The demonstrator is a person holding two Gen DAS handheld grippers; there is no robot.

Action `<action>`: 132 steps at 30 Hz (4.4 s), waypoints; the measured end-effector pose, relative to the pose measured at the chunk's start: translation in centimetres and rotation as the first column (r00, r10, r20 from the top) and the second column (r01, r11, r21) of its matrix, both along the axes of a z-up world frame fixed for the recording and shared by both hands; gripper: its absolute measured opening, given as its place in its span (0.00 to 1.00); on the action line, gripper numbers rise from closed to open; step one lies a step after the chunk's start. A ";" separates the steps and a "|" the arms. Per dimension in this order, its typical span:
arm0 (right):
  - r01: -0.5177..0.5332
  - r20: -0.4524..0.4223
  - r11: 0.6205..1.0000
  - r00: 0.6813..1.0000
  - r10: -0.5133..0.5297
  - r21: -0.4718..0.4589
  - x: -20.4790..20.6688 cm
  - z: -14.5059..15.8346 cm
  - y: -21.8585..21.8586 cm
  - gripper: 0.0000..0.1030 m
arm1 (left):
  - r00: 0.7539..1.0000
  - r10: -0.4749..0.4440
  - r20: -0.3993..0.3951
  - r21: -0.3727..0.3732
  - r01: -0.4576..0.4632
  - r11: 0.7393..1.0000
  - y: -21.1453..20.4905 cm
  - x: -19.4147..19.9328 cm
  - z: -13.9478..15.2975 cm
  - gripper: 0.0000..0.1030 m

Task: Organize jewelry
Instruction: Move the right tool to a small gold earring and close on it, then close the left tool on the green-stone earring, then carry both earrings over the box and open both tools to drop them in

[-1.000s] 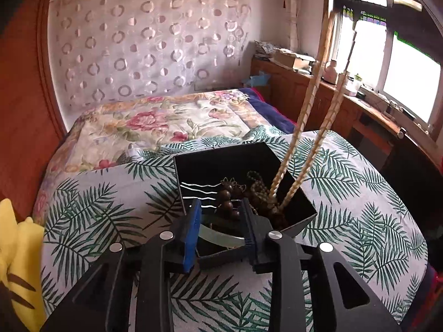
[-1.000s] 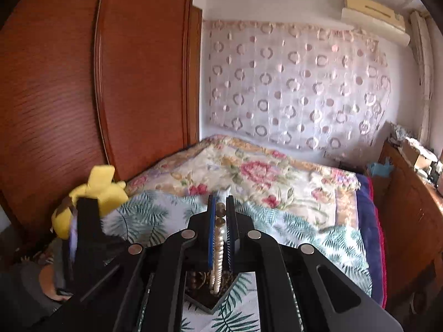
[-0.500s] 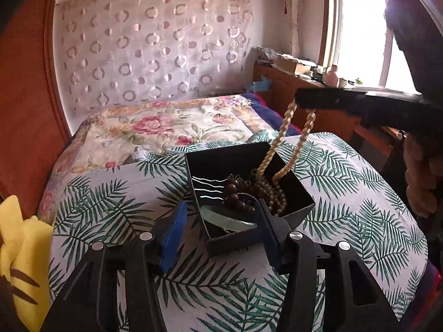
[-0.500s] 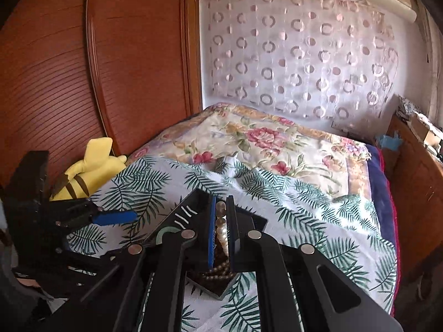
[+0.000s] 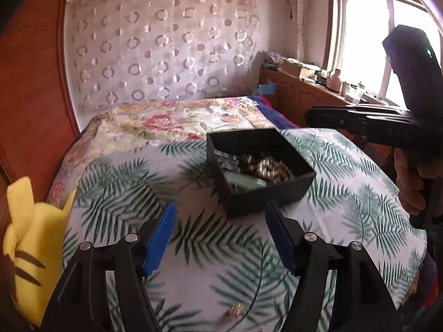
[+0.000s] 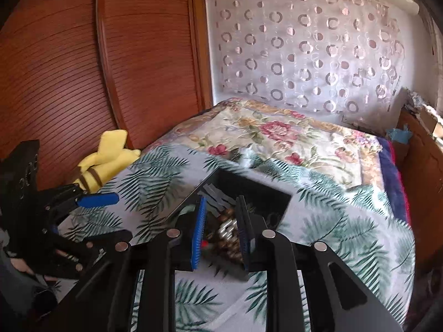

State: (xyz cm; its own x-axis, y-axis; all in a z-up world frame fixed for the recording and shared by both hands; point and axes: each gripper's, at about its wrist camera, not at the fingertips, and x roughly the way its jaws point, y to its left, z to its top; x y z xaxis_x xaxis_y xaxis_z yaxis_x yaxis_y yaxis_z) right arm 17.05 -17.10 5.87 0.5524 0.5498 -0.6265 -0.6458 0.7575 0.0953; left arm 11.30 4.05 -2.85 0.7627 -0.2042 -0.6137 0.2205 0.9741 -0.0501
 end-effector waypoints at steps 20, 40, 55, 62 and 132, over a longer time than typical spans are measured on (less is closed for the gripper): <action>-0.214 -0.156 0.976 0.966 0.207 -0.029 -8.8 -7.6 7.2 0.24 | 0.992 0.124 -0.040 0.023 -0.123 0.992 6.4 -7.9 -3.6 0.72; -0.224 -0.146 0.954 0.969 0.198 -0.199 -9.5 -10.2 11.9 0.24 | 0.988 0.141 -0.057 -0.006 -0.142 0.990 7.2 -9.4 -4.6 0.72; -0.180 -0.110 0.974 0.980 0.166 -0.140 -10.8 -8.6 7.7 0.17 | 0.991 0.083 -0.104 0.000 -0.083 0.997 4.9 -9.0 -5.8 0.71; -0.150 -0.112 0.982 0.984 0.138 -0.113 -11.6 -8.5 5.2 0.17 | 0.990 0.027 -0.137 -0.035 -0.032 0.999 3.3 -9.4 -6.4 0.49; 0.073 -0.014 0.997 0.997 -0.073 -0.002 -1.1 -3.1 -1.7 0.17 | 0.988 -0.087 0.129 -0.021 0.090 0.996 -4.6 2.3 4.4 0.05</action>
State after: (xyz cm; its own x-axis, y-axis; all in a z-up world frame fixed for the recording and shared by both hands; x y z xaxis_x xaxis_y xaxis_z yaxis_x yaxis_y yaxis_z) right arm 16.00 -18.78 2.77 0.5820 0.5078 -0.6351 -0.5876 0.8026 0.1032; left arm 13.58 -0.59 1.60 0.8129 -0.2892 -0.5056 0.3120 0.9492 -0.0413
